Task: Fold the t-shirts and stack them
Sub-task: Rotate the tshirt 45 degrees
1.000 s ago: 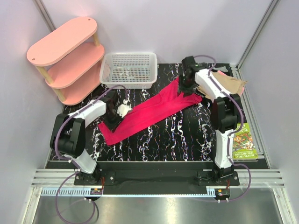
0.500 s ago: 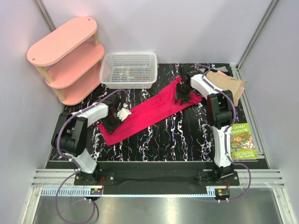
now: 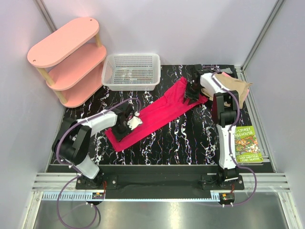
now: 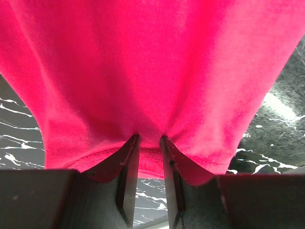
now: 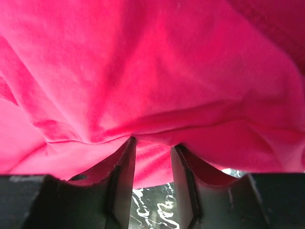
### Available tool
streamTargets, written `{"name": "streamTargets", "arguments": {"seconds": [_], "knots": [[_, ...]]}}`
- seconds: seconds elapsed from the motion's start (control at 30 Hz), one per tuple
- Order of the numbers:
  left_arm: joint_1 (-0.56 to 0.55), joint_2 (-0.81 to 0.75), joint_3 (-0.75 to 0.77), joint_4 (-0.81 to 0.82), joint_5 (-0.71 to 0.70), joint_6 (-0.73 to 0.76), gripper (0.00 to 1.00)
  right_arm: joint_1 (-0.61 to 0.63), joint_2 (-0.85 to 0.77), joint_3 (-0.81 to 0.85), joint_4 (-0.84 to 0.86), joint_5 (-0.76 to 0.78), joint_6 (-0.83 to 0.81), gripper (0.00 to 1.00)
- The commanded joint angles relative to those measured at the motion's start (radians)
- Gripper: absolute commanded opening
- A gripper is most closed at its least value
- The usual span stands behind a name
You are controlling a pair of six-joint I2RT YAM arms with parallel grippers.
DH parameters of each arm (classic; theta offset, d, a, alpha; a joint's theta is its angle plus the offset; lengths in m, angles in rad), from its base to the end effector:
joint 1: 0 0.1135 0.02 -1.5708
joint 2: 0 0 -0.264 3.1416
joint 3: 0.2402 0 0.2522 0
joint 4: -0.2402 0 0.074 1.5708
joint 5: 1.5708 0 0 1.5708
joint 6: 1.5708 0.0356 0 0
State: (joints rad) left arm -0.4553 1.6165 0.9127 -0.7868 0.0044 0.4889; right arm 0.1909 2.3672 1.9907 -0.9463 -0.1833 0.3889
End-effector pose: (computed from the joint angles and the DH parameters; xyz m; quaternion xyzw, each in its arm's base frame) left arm 0.2392 -0.1173 0.1552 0.4545 0.8899 -0.0015 0.0401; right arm 0.4753 0.0985 0.1582 0.0864 0.9844 0.1222 0.0921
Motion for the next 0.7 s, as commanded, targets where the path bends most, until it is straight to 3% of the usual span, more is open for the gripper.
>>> {"name": "streamTargets", "arguments": {"seconds": [0.0, 0.27, 0.53, 0.63, 0.67], "knots": [[-0.009, -0.016, -0.061, -0.02, 0.065, -0.022, 0.29, -0.013, 0.098, 0.105, -0.016, 0.009, -0.018, 0.43], [-0.057, -0.075, -0.061, -0.087, 0.109, -0.029, 0.3, -0.008, 0.142, 0.194, -0.042, -0.051, -0.016, 0.43], [-0.057, -0.145, 0.005, -0.166, 0.192, -0.03, 0.3, -0.002, -0.049, 0.114, -0.063, 0.085, -0.019, 0.52], [-0.049, -0.248, 0.037, -0.178, 0.184, -0.032, 0.27, 0.053, -0.173, 0.103, -0.062, 0.137, -0.039, 0.71], [-0.037, -0.329, 0.049, -0.175, 0.177, -0.03, 0.25, 0.083, -0.236, 0.105, -0.065, 0.157, -0.053, 0.9]]}}
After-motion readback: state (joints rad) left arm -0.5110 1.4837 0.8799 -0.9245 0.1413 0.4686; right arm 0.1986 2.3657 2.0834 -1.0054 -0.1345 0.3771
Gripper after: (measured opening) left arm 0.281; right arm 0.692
